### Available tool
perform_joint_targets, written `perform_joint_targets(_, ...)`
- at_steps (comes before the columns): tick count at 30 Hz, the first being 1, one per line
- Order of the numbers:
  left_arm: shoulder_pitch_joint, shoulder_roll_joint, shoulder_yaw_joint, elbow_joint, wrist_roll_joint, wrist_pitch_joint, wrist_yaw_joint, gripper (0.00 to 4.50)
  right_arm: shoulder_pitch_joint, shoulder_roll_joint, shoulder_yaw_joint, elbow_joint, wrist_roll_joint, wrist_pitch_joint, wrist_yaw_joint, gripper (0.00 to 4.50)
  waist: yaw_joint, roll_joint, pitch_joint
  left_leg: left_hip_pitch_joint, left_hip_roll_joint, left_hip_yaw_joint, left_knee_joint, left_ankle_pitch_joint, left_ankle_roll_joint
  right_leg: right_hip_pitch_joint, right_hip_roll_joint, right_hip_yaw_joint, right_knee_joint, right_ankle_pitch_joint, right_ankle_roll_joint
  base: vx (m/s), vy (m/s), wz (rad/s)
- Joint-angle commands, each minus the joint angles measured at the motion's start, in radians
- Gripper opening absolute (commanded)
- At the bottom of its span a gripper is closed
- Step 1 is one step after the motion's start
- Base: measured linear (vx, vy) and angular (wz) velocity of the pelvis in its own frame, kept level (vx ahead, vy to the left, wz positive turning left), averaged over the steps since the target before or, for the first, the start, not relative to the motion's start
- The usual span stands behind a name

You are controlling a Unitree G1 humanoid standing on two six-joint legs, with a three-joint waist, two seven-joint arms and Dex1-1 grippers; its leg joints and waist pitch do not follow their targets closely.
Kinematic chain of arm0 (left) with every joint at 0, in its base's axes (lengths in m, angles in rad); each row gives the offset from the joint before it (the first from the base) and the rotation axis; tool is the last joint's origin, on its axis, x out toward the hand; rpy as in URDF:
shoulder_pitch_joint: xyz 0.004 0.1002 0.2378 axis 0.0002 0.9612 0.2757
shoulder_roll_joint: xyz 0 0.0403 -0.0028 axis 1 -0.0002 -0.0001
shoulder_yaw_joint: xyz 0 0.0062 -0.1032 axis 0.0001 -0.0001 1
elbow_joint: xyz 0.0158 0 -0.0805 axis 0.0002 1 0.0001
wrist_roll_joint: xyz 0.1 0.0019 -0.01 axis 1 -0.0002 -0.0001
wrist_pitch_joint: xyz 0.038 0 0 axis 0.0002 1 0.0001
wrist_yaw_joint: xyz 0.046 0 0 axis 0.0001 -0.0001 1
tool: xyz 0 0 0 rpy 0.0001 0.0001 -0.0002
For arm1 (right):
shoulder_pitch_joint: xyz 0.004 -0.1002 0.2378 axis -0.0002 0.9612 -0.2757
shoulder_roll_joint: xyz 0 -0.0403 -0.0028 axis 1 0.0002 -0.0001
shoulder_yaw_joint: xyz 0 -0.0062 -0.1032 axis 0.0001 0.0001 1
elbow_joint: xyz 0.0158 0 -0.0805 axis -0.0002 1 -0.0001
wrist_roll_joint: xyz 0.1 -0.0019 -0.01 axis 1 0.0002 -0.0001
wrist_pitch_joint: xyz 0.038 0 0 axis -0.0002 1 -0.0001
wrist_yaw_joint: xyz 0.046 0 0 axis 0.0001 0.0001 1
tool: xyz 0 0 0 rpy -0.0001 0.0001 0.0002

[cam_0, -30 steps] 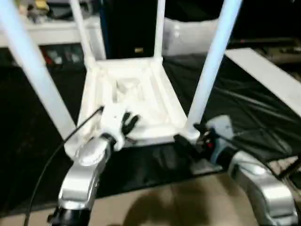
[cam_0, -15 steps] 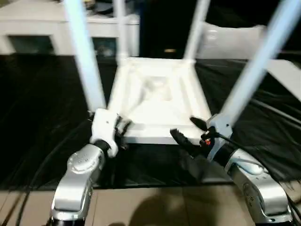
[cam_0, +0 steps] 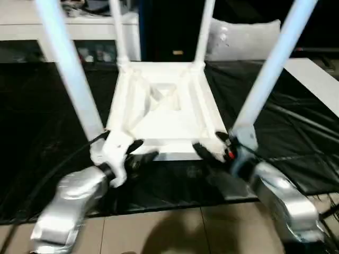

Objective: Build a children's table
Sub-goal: Rotate table base

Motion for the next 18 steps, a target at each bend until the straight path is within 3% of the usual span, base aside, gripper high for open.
perform_joint_targets(1, 0.022, 0.034, 0.014, -0.034, -0.05, 0.036, -0.058, 3.26, -0.021, -0.005, -0.042, 0.03, -0.006, -0.019, -0.033, 4.5, 0.003, 0.003, -0.051, -0.001, 0.069, -0.015, -0.094, -0.187, 0.025, 0.044, -0.071, 0.062, -0.068, -0.196, -0.201, 0.0, 0.0, 0.0)
perform_joint_targets(5, 0.045, 0.063, 0.028, -0.05, -0.076, 0.045, -0.091, 3.39, -0.034, -0.027, -0.071, 0.063, -0.033, 0.025, -0.093, 4.5, 0.004, 0.005, -0.044, 0.009, 0.07, -0.012, -0.098, -0.263, -0.001, 0.034, -0.068, 0.066, -0.08, -0.298, -0.178, 0.0, 0.0, 0.0)
perform_joint_targets(6, 0.062, 0.089, 0.044, -0.054, -0.093, 0.034, -0.113, 3.65, -0.044, -0.037, -0.111, 0.101, -0.038, 0.035, -0.13, 4.5, 0.006, 0.001, -0.043, 0.009, 0.069, -0.011, -0.1, -0.278, -0.005, 0.034, -0.069, 0.066, -0.081, -0.317, -0.171, 0.0, 0.0, 0.0)
perform_joint_targets(8, 0.078, 0.111, 0.06, -0.054, -0.108, 0.028, -0.134, 3.69, -0.05, -0.055, -0.135, 0.147, -0.051, -0.007, -0.145, 4.5, 0.008, 0.003, -0.042, 0.012, 0.071, -0.007, -0.101, -0.299, -0.018, 0.031, -0.069, 0.066, -0.086, -0.346, -0.159, 0.0, 0.0, 0.0)
perform_joint_targets(10, 0.096, 0.142, 0.085, -0.034, -0.115, 0.013, -0.159, 3.82, -0.05, -0.071, -0.152, 0.176, -0.051, -0.03, -0.143, 4.5, 0.014, -0.002, -0.043, 0.017, 0.069, -0.002, -0.101, -0.296, -0.017, 0.029, -0.067, 0.069, -0.084, -0.33, -0.154, 0.0, 0.0, 0.0)
perform_joint_targets(12, 0.104, 0.187, 0.131, 0.06, -0.115, -0.045, -0.203, 4.09, -0.044, -0.081, -0.164, 0.188, -0.045, -0.052, -0.141, 4.5, 0.015, -0.002, -0.043, 0.01, 0.065, -0.001, -0.102, -0.282, -0.008, 0.031, -0.064, 0.068, -0.084, -0.321, -0.144, 0.0, 0.0, 0.0)
perform_joint_targets(13, 0.103, 0.191, 0.136, 0.073, -0.115, -0.053, -0.208, 4.13, -0.044, -0.082, -0.164, 0.19, -0.047, -0.055, -0.144, 4.5, 0.015, -0.002, -0.045, 0.013, 0.065, -0.001, -0.102, -0.273, -0.006, 0.032, -0.064, 0.068, -0.082, -0.309, -0.14, 0.0, 0.0, 0.0)
perform_joint_targets(14, 0.097, 0.216, 0.175, 0.151, -0.11, -0.115, -0.23, 4.17, -0.038, -0.092, -0.153, 0.198, -0.063, -0.076, -0.142, 4.5, 0.017, -0.005, -0.044, 0.012, 0.066, -0.001, -0.102, -0.259, -0.001, 0.032, -0.067, 0.068, -0.084, -0.303, -0.141, 0.0, 0.0, 0.0)
perform_joint_targets(18, 0.112, 0.237, 0.245, 0.187, -0.117, -0.17, -0.225, 4.45, -0.028, -0.093, -0.135, 0.191, -0.064, -0.081, -0.123, 4.5, 0.016, -0.003, -0.047, 0.014, 0.071, 0.001, -0.103, -0.239, 0.004, 0.035, -0.067, 0.069, -0.078, -0.257, -0.159, 0.0, 0.0, 0.0)
